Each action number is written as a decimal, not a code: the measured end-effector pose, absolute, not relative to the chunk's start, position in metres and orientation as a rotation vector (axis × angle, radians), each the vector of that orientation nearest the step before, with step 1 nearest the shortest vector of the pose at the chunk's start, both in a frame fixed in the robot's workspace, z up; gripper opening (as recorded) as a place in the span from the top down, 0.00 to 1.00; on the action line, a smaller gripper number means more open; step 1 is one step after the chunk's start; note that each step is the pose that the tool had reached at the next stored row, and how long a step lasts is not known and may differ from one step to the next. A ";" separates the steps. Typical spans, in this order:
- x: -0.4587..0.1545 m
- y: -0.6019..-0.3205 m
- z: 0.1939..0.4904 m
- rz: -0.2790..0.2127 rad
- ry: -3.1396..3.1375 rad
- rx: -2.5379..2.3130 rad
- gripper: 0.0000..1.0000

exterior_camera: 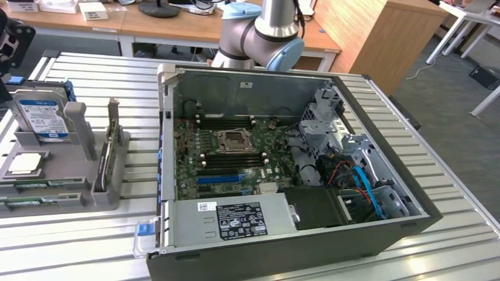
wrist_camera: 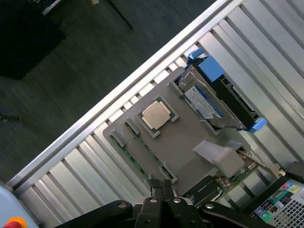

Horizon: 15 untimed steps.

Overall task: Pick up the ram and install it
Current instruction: 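Pick up the ram and move it above insertion slot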

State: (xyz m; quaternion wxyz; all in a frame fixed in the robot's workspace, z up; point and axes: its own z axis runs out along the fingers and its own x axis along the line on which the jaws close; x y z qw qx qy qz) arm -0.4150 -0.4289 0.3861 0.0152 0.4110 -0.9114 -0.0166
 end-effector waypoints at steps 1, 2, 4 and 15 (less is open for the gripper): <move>-0.415 -0.429 0.386 -0.051 -2.826 1.299 0.89; -0.415 -0.429 0.386 -0.051 -2.817 1.320 0.89; -0.415 -0.429 0.386 -0.050 -2.795 1.363 0.89; -0.415 -0.429 0.384 -0.046 -2.660 1.606 0.89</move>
